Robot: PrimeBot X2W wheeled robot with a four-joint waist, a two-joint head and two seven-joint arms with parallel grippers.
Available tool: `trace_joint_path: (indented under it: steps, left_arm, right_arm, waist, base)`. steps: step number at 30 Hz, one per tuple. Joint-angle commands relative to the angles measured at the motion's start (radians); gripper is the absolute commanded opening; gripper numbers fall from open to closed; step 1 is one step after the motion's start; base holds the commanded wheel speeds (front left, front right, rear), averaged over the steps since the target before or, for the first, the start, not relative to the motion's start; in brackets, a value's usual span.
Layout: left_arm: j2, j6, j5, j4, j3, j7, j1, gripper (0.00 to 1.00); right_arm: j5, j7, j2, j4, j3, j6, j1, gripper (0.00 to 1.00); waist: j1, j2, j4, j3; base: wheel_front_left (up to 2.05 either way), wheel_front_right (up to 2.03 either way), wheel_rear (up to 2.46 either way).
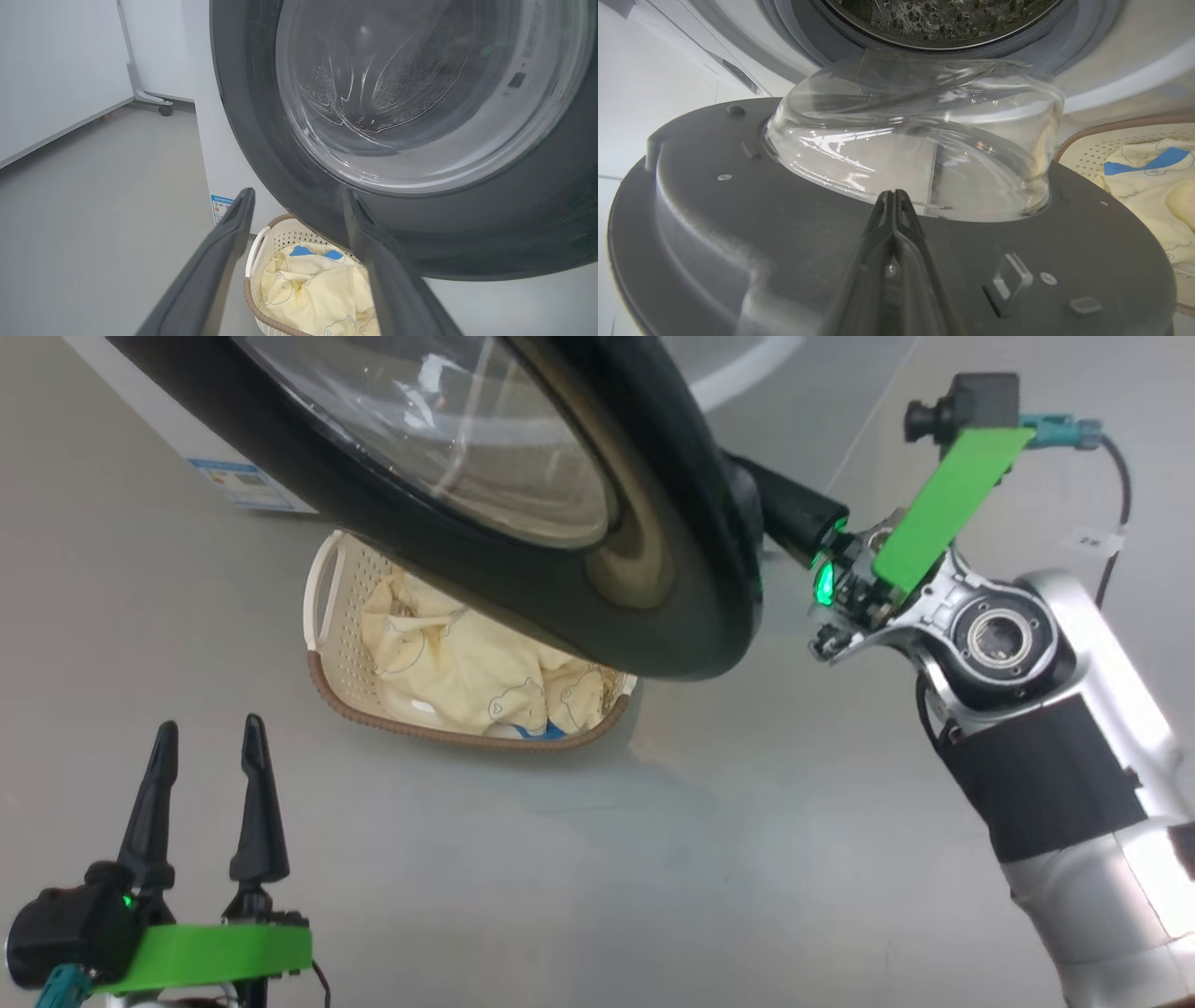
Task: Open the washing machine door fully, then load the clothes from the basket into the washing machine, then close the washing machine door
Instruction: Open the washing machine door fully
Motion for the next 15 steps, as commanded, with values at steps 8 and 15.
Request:
trace_joint_path:
  steps: [8, 15]
  left_arm:
    - [0.026, 0.001, -0.001, -0.005, 0.02, -0.011, 0.02, 1.0]
    - [0.023, 0.001, -0.004, 0.008, 0.014, -0.011, 0.032, 1.0]
  right_arm:
    - [0.007, 0.015, 0.041, -0.108, 0.125, 0.002, 0.084, 0.0]
    - [0.025, 0.013, 0.05, -0.134, 0.217, 0.002, 0.136, 0.0]
  waist:
    - [0.0001, -0.0001, 0.004, -0.082]
    - [0.0001, -0.0001, 0.019, -0.135]
  base:
    - [0.0, 0.0, 0.0]
    - [0.0, 0.0, 0.0]
